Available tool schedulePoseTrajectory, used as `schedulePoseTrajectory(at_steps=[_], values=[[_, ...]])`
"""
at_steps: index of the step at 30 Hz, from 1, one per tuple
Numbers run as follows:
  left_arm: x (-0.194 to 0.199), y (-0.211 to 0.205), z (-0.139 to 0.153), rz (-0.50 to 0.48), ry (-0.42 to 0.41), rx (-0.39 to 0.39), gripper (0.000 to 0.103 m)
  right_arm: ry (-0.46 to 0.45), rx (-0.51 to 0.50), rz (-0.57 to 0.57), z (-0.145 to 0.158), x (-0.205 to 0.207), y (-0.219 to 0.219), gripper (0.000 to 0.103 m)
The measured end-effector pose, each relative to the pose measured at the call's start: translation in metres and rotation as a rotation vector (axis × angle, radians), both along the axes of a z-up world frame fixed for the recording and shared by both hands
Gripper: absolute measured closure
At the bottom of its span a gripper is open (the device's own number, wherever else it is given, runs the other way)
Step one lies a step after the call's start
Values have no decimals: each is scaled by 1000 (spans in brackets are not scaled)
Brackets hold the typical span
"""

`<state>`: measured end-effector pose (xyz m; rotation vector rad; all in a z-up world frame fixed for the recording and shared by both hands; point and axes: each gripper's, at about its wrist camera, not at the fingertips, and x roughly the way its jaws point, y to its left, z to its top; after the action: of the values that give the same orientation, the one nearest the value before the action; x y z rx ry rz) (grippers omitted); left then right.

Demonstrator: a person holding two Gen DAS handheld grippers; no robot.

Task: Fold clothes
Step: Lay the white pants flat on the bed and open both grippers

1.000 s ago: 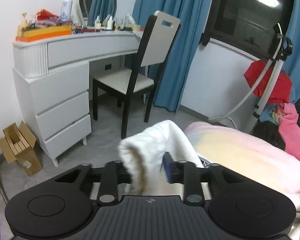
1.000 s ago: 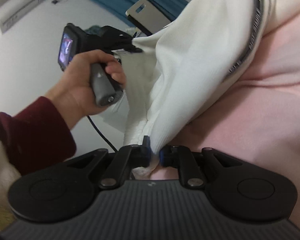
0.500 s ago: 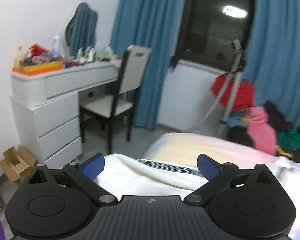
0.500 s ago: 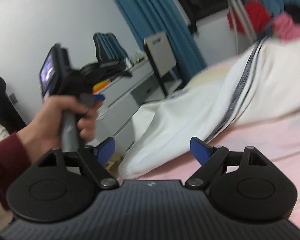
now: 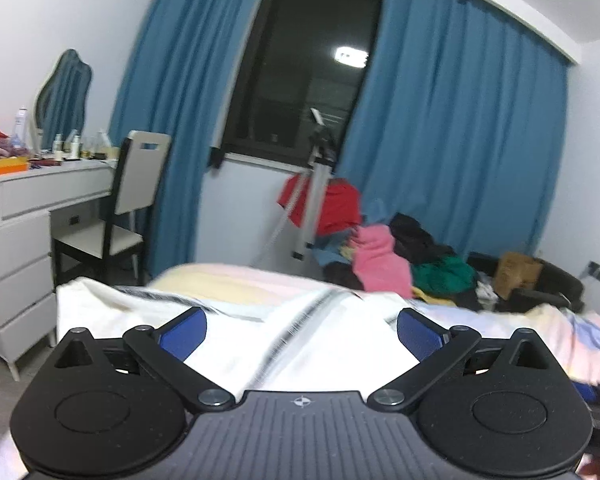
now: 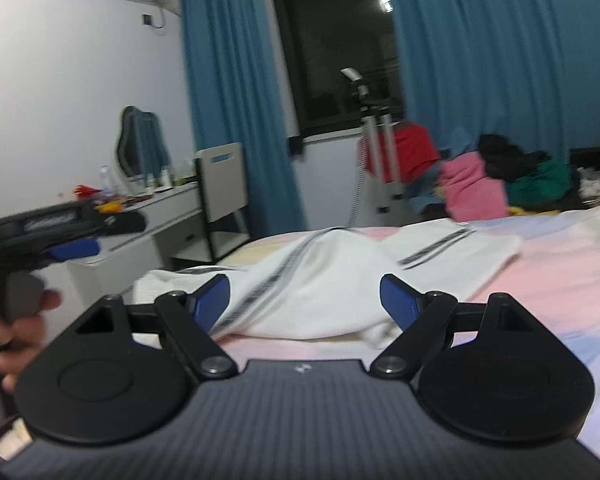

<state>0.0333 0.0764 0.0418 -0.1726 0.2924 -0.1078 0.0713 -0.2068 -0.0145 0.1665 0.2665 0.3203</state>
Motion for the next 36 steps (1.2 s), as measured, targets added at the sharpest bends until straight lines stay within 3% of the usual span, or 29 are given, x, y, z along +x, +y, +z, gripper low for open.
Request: schedulePoseTrajectory(at_steps=[5,9,15,20,26,36], values=[[-17,-31,-36,-32,-25,11,0,3,17,-80,-26,-6,-29,19],[-22,-33,-56,-22,-18,9,0,26,26,-134,-36,-2,-32,19],[-14,-26,-70,-20,11,24,0,12,30,-166,-38,3,-28,19],[-5,-18,-76,-41,43,-37,0,16,21,-174,-40,4,-25,19],[2,-21,-86,-52,90,-46,0,22,14,-185,-43,5,-20,19],[53,-24,-110,-38,188,-53,0,161,99,-268,-60,31,-40,19]])
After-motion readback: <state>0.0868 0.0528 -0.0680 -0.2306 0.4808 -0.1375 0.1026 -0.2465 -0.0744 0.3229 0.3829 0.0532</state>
